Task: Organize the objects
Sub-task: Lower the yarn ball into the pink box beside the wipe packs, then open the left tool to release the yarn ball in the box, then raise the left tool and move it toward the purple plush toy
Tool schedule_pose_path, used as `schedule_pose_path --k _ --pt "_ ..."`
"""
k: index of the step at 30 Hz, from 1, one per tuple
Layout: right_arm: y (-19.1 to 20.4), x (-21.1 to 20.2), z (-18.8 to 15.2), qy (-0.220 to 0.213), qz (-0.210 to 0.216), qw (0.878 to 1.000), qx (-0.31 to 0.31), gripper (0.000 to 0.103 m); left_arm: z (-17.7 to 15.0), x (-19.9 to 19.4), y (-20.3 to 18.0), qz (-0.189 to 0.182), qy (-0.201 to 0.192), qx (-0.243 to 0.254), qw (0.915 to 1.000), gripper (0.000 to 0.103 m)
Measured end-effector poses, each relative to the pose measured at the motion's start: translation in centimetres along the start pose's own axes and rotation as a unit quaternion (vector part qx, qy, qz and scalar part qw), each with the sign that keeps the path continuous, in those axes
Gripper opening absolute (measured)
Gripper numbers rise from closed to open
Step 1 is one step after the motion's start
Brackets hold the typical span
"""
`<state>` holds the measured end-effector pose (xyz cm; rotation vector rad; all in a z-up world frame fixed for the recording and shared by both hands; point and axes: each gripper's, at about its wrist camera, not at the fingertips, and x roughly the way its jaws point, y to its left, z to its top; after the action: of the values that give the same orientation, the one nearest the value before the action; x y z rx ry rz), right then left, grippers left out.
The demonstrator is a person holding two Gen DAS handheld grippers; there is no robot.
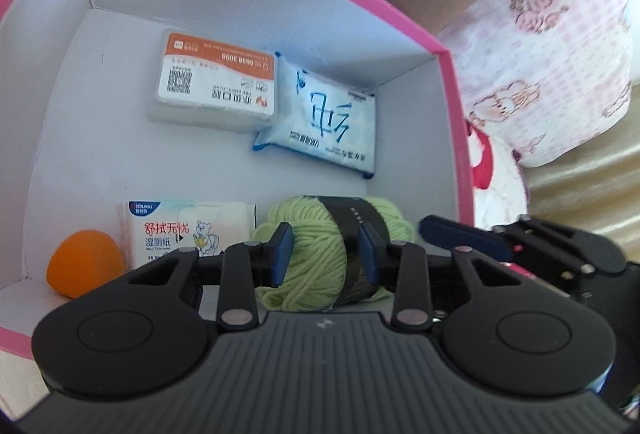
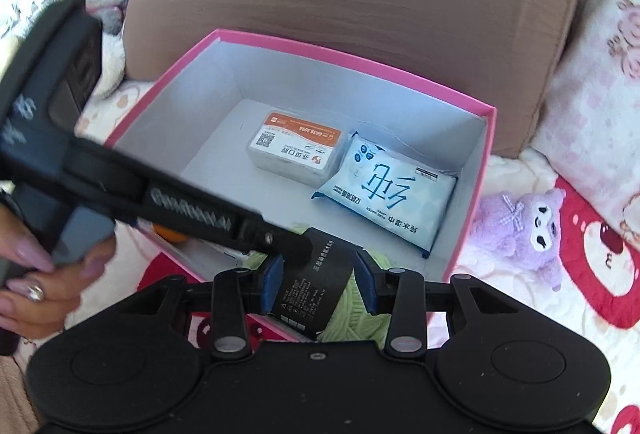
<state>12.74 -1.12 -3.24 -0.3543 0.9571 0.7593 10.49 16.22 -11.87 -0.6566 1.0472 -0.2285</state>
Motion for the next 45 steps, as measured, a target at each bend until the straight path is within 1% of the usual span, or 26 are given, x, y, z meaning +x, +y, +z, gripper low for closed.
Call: schedule_pose_path --k 3,5,10,11,14,22,27,32,35,40,45 --pt "-0.7 -0.7 -0.4 -0.007 0.010 1.000 0.008 0.044 -0.1 0.5 -0.4 -0.004 -0.002 0.003 1.0000 0.034" --pt "-1.0 -1.3 -0.8 -0.015 0.014 1.000 0.009 0.044 0.0 0.5 -0.5 0.001 -0.007 0.006 1.0000 0.034" --pt "-1.9 -3.1 -1.4 -0.035 0.028 0.999 0.022 0.045 0.2 -1.5 -2.0 0.023 -0.026 0.034 0.9988 0.034" --pt "-1.9 -3.6 -1.5 -0.037 0.030 0.999 0.021 0.045 0.2 -2.0 -2.4 0.030 -0.027 0.039 0.9984 0.034" --pt "-1.6 -5.1 -1.6 -0.047 0.030 0.998 0.008 0.045 -0.2 -3.6 -4.2 0.070 -0.035 0.067 0.9946 0.034" --pt "-0.6 -8.1 -2.3 -0.061 0.026 0.998 -0.003 0.049 -2.1 -7.7 -8.1 0.129 -0.048 0.107 0.9847 0.034" --pt "0.1 -10.4 -2.7 -0.068 0.026 0.997 -0.010 0.052 -3.4 -10.2 -10.2 0.133 -0.050 0.116 0.9830 0.036" --pt "0.2 -12.5 -3.1 -0.065 0.022 0.998 -0.012 0.054 -4.9 -12.4 -11.8 0.146 -0.050 0.128 0.9797 0.039" --pt "0.1 -13.5 -3.5 -0.058 0.019 0.998 -0.011 0.056 -5.9 -13.1 -12.5 0.153 -0.047 0.135 0.9779 0.041" --pt "-0.4 -15.0 -4.2 -0.043 0.007 0.999 -0.006 0.059 -7.2 -14.2 -13.3 0.156 -0.036 0.130 0.9785 0.046" --pt "-0.8 -16.1 -5.0 -0.035 0.001 0.999 -0.005 0.062 -8.6 -14.7 -14.2 0.169 -0.029 0.139 0.9754 0.050"
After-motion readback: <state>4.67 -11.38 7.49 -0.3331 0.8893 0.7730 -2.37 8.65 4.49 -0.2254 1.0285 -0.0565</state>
